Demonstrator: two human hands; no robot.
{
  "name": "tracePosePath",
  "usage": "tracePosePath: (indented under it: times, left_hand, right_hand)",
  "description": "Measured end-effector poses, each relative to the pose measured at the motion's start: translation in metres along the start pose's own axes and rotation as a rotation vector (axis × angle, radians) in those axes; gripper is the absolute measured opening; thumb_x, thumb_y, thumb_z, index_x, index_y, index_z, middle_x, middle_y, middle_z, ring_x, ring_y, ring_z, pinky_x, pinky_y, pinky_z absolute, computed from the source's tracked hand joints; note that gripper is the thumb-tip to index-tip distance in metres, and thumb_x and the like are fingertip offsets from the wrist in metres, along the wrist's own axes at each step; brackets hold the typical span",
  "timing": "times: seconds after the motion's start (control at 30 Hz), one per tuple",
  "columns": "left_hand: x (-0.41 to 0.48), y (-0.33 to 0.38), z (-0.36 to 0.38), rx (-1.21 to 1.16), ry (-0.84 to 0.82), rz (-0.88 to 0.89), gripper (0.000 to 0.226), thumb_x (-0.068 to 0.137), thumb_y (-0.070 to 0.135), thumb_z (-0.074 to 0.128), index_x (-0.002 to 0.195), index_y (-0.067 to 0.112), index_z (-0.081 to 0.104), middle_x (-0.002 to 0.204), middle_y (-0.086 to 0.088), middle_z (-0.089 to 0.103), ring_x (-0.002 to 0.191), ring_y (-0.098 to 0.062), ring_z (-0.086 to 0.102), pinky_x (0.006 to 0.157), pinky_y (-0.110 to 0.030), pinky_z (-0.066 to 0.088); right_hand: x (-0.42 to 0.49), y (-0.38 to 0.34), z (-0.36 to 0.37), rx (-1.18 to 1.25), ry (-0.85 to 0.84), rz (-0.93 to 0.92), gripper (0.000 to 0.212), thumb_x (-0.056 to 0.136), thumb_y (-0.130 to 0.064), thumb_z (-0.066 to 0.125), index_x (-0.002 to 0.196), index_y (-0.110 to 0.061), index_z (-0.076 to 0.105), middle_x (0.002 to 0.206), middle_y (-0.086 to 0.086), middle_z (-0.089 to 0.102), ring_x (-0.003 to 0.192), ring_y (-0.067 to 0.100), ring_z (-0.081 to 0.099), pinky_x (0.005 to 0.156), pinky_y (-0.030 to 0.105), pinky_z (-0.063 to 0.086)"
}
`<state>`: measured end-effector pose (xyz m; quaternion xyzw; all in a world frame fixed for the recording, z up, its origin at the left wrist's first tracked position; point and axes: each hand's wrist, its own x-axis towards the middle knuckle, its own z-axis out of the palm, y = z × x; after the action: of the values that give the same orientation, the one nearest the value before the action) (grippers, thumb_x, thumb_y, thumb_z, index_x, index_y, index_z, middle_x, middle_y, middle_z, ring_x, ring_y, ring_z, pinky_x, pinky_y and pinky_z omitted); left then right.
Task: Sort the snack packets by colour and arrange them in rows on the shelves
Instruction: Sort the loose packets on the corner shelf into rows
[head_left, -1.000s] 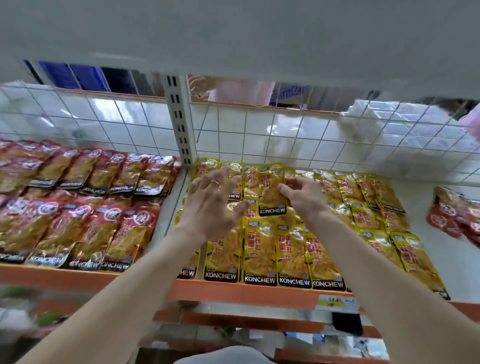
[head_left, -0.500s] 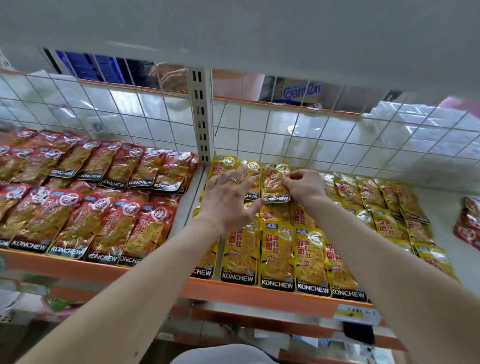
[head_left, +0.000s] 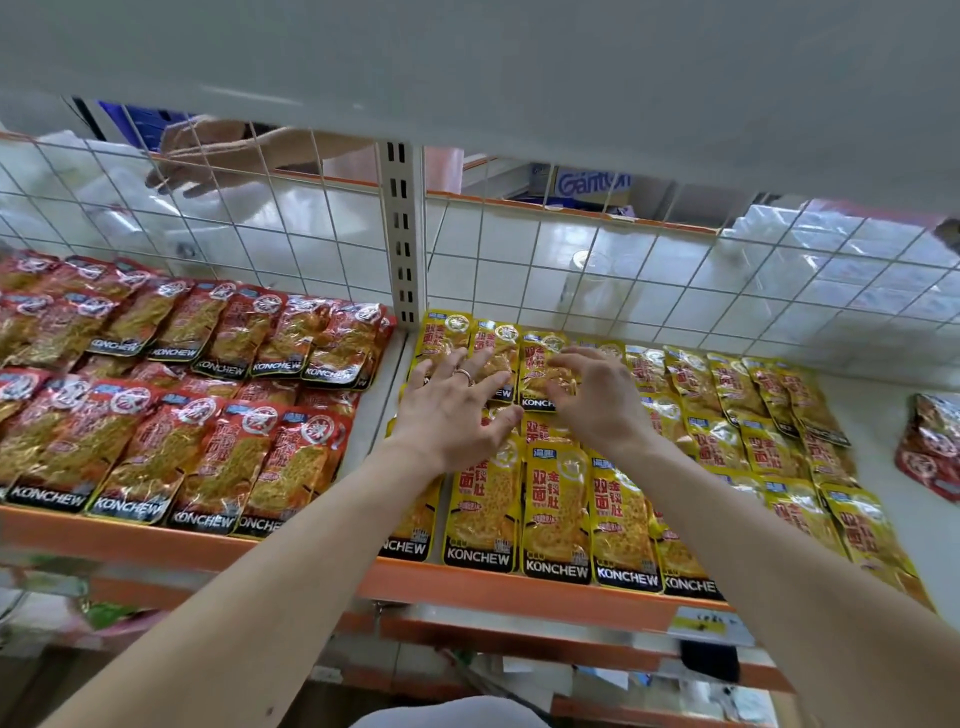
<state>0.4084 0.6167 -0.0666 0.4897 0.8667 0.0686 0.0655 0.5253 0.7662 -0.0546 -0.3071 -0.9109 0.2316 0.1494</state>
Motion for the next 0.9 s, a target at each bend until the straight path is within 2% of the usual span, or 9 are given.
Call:
tracePosePath:
  times: [0.1,0.4,0.67,0.9]
  left_hand:
    - [0.002,0.000,0.001,0.025,-0.056,-0.005,0.063,0.098,0.068,0.020,0.154,0.042,0.024,0.167,0.011,0.005,0.154,-0.018,0.000,0.122,-0.051,0.001]
    - [0.005,0.002,-0.002,0.026,-0.136,-0.017,0.064,0.099,0.067,0.015,0.157,0.041,0.015,0.167,0.011,-0.003,0.154,-0.018,-0.005,0.121,-0.054,-0.004]
    - [-0.004,0.010,-0.009,0.002,-0.024,-0.013,0.063,0.100,0.064,0.024,0.155,0.034,0.029,0.167,0.007,0.013,0.153,-0.017,0.006,0.122,-0.049,0.002]
    - [-0.014,0.060,-0.016,0.014,0.057,0.017,0.064,0.098,0.064,0.028,0.153,0.032,0.032,0.164,0.006,0.023,0.152,-0.016,0.013,0.121,-0.047,0.008]
  right_hand:
    - [-0.005,0.002,0.008,-0.064,-0.071,-0.054,0.038,0.092,-0.032,0.066,0.129,-0.023,0.065,0.144,0.000,0.054,0.136,0.023,0.045,0.116,0.041,0.032]
    - [-0.004,0.000,0.009,-0.077,-0.100,-0.017,0.041,0.094,-0.033,0.063,0.134,-0.024,0.061,0.149,-0.004,0.049,0.139,0.020,0.041,0.118,0.041,0.028]
    - [-0.015,-0.004,-0.007,-0.020,-0.081,-0.022,0.041,0.095,-0.029,0.062,0.135,-0.019,0.060,0.150,-0.001,0.048,0.139,0.021,0.040,0.116,0.039,0.030]
    - [-0.051,0.021,-0.053,0.025,-0.058,-0.050,0.042,0.095,-0.031,0.062,0.136,-0.021,0.059,0.152,-0.002,0.045,0.141,0.018,0.039,0.117,0.036,0.029]
